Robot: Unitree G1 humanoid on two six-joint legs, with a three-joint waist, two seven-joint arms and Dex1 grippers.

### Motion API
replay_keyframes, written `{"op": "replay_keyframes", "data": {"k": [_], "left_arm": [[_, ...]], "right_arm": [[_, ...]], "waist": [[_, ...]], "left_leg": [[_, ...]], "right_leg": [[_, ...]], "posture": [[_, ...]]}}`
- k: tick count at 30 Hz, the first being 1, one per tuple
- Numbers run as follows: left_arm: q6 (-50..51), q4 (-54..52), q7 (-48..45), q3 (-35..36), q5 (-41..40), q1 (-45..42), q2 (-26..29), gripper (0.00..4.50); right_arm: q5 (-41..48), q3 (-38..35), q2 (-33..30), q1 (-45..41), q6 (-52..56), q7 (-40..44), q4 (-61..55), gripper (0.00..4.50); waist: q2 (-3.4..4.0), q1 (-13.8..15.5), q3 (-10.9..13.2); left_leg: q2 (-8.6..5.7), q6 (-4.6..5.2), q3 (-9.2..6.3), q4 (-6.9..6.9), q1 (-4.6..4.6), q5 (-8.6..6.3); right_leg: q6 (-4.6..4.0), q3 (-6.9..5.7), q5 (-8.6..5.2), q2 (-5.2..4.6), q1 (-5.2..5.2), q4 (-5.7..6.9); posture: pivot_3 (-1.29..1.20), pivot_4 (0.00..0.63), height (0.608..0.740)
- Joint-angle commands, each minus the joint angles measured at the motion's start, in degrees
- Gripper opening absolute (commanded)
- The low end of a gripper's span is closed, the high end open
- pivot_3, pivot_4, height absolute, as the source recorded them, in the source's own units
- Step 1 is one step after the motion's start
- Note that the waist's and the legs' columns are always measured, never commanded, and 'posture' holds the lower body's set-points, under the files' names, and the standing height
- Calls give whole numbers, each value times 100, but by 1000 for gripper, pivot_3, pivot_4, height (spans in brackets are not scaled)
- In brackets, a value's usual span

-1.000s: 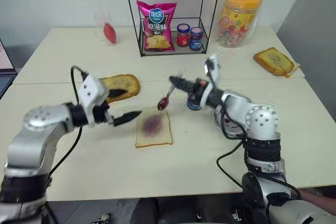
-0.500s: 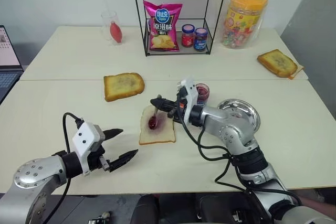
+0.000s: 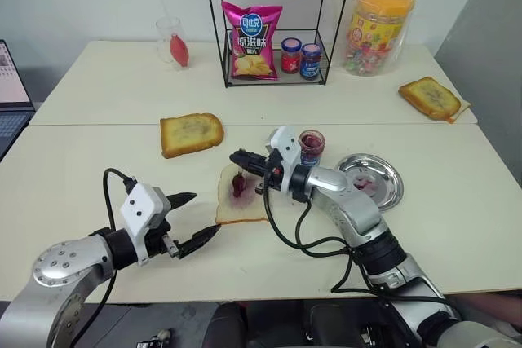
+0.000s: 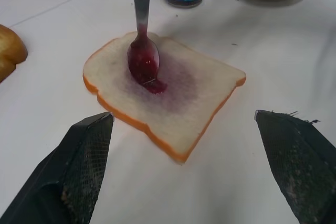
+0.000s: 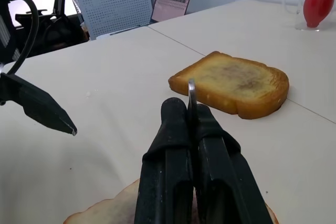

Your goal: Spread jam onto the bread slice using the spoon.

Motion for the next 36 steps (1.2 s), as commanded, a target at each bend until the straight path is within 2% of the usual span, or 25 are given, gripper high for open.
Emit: {"op": "replay_keyframes", "data": {"k": [1, 9, 15, 21, 26, 36], "left_arm": [[-109, 115, -45, 4, -13, -86, 93, 4500], [-111, 365, -156, -35, -34, -363, 224, 4500], [-112, 480, -232, -55, -28, -468, 295, 4500], [-97, 451, -251, -36, -61, -429, 318, 4500], [-91, 399, -262, -14, -59, -356, 320, 4500], [-155, 450, -313, 7, -15, -356, 325, 4500]], "right_arm": [[-86, -334, 32, -173, -124, -62, 26, 50], [433, -1005, 129, -362, 762, -245, -275, 50], [1503, -1610, 174, -382, 2332, -242, -767, 50], [1720, -1540, 132, -228, 2829, -226, -1070, 50], [1158, -930, -69, 74, 2328, 15, -1018, 50], [256, -567, -198, -15, 896, 131, -638, 50]], "waist": [[0, 1, 0], [0, -2, 0], [0, -3, 0], [0, -9, 0], [0, -12, 0], [-1, -10, -1]], "left_leg": [[0, 0, 0, 0, 1, 0], [-1, 0, 1, -1, 1, 0], [3, 0, -4, -7, 0, 0], [3, 0, -2, -5, 0, 0], [4, 0, -1, -5, 1, 0], [3, 0, -1, -1, 1, 0]], "right_leg": [[0, -1, 0, 0, 0, 1], [-1, 2, 1, 4, 0, 1], [-2, -4, 1, 6, -2, 3], [-2, -1, 1, 7, -2, 3], [-2, -1, 0, 10, -1, 3], [-1, -1, 0, 10, 0, 3]], "posture": [[0, 150, 740], [0, 150, 740], [0, 150, 740], [0, 150, 740], [0, 150, 740], [0, 150, 740]]}}
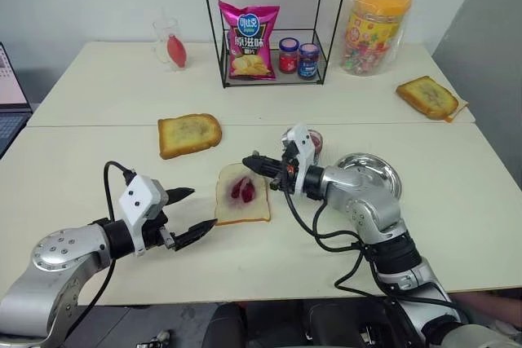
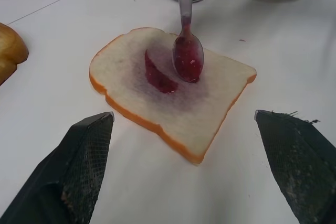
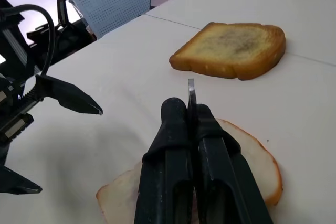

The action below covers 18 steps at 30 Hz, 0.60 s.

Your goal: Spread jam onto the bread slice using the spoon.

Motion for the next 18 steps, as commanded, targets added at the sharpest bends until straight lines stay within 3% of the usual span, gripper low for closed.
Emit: {"op": "replay_keyframes", "data": {"k": [1, 8, 14, 18], "left_arm": [[-146, -57, -29, 97, -17, 0, 85, 4500], [-236, 19, -37, 40, 22, -41, 72, 4500], [-266, 51, -27, 11, 20, -50, 58, 4500], [-286, 44, -25, 16, 14, -9, 58, 4500]], "right_arm": [[-327, -48, 19, -194, -720, 0, 63, 50], [-187, -286, 119, -398, -659, 27, 88, 50], [1373, -1126, 516, -559, 1773, -319, -48, 50], [1699, -1613, 1030, -710, 2411, -934, 510, 50]], "waist": [[-1, 4, 0], [0, 3, 0], [0, 3, 0], [0, 0, 0]], "left_leg": [[0, 0, 0, 0, 0, 0], [2, 0, -1, 0, 0, 0], [4, 0, -2, -1, 0, 0], [4, 0, -3, -1, 0, 0]], "right_leg": [[0, 0, 0, 0, 1, 0], [-1, -1, 1, 0, 0, 0], [-2, -1, 2, 0, 0, 2], [-3, -2, 2, 2, 0, 4]], "posture": [[0, 150, 740], [0, 150, 740], [0, 150, 740], [0, 150, 740]]}}
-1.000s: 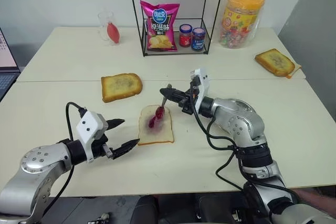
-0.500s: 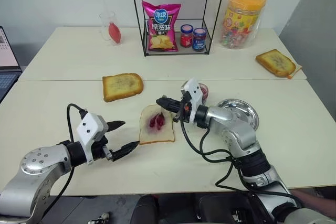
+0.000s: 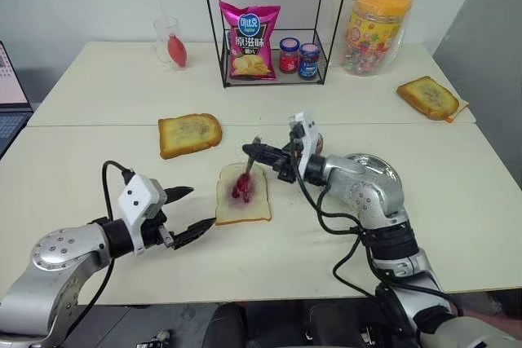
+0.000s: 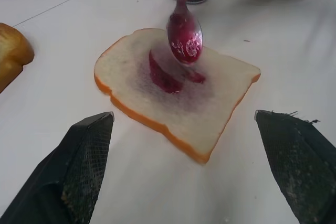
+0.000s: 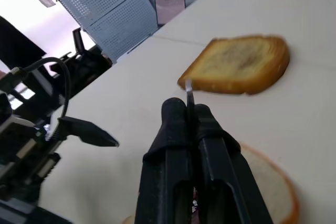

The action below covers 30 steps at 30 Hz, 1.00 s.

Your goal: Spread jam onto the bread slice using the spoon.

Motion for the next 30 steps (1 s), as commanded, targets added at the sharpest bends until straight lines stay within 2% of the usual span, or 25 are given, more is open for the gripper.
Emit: {"op": "replay_keyframes", "data": {"k": [1, 10, 14, 21, 26, 30], "left_arm": [[-92, -92, -9, 49, -20, 19, 58, 4500], [-69, -196, 68, 155, -50, 140, 60, 4500], [-68, -216, 96, 168, -55, 169, 62, 4500], [-78, -169, 93, 139, -58, 126, 103, 4500], [-67, -93, 57, 87, -60, 7, 142, 4500], [-76, -84, 39, 97, -62, 18, 165, 4500]], "right_arm": [[253, -333, 411, -276, 376, -459, 496, 50], [-646, 37, 471, -482, -836, -365, 1804, 50], [-704, -271, 519, -746, -1329, -541, 2204, 50], [-978, -329, 299, -1174, -1977, -406, 2720, 50], [-953, -423, 204, -1427, -2072, -314, 2819, 50], [-485, -666, 294, -1464, -1445, -355, 2378, 50]], "waist": [[0, -5, 0], [0, -21, 0], [-1, -17, -1], [0, -7, 0], [0, -7, 0], [0, -7, 0]], "left_leg": [[-1, 0, 1, 0, 1, 0], [1, 0, 6, -2, 5, 0], [2, 0, 4, -1, 15, 0], [0, -1, 7, 5, 17, 4], [2, -1, 5, 0, 17, 4], [2, -2, 6, -2, 15, 4]], "right_leg": [[0, 1, 0, 1, 0, 0], [-6, 4, 3, 5, 1, -2], [-8, 4, 5, 9, 6, 2], [-4, 7, 19, 9, 10, 1], [-6, 5, 19, 11, 8, 0], [-6, 6, 19, 10, 7, 0]], "posture": [[0, 150, 740], [0, 150, 740], [0, 150, 740], [0, 150, 740], [0, 150, 740], [0, 150, 740]]}}
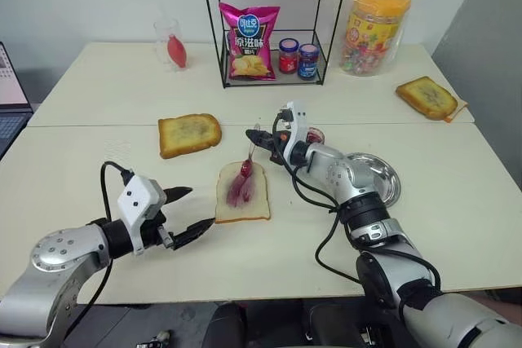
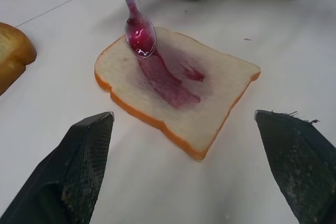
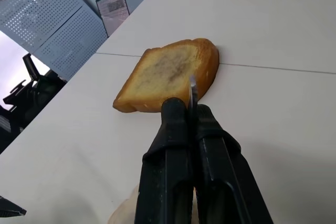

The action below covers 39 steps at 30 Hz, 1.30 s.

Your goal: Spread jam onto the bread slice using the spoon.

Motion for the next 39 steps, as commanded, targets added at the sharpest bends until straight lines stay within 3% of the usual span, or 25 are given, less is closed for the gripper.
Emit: {"op": "replay_keyframes", "data": {"k": [1, 4, 8, 15, 24, 29, 34, 39], "left_arm": [[-57, -74, -50, 91, -54, 5, 69, 4500], [-53, -88, -61, 104, -52, 31, 68, 4500], [-41, -122, -49, 100, -58, 57, 50, 4500], [-57, -135, -46, 121, -55, 97, 45, 4500], [-98, 3, -129, 145, -25, 39, 133, 4500], [-246, 464, -415, 329, 62, -177, 497, 4500], [18, 812, -897, 333, -274, -1000, 1111, 4500], [392, 1080, -1327, -327, -496, -2457, 1422, 4500]], "right_arm": [[590, -362, 68, -88, 729, -20, -714, 50], [994, -277, 101, 192, 1602, 109, -1323, 50], [846, 212, -34, 656, 1947, 242, -1722, 50], [188, 574, -94, 809, 1262, 79, -1519, 50], [85, 77, 30, 246, 440, -177, -947, 50], [237, -22, -28, 96, 621, -95, -1196, 50], [1431, -413, -167, 125, 2077, 27, -2527, 50], [2265, -1134, -568, -23, 2990, -476, -3437, 50]], "waist": [[0, 1, 0], [1, 0, 0], [0, -5, 0], [0, -16, 0], [0, -6, 0], [0, -10, 0], [4, 4, 3], [3, 42, 2]], "left_leg": [[0, 0, 1, -1, -1, 0], [1, 0, -1, -4, -7, -1], [4, 1, -5, -8, -6, -1], [2, 0, 4, 0, -1, -1], [2, 0, 2, 5, 2, 0], [4, 0, 2, -3, 0, 0], [7, 0, -10, -5, -28, 0], [0, -1, -14, -2, -37, -1]], "right_leg": [[0, 0, 0, -1, 0, -1], [0, -1, 0, -1, -5, -1], [-2, -6, -1, 0, -5, -2], [0, 2, -2, 0, -3, -4], [0, 3, -1, 4, 0, -2], [-1, 1, -1, 6, -5, -2], [-4, -11, -1, 8, -25, -3], [-3, -22, -2, 0, -22, -8]], "posture": [[0, 150, 740], [0, 150, 740], [0, 150, 740], [0, 150, 740], [0, 150, 740], [0, 150, 740], [0, 150, 740], [0, 150, 740]]}}
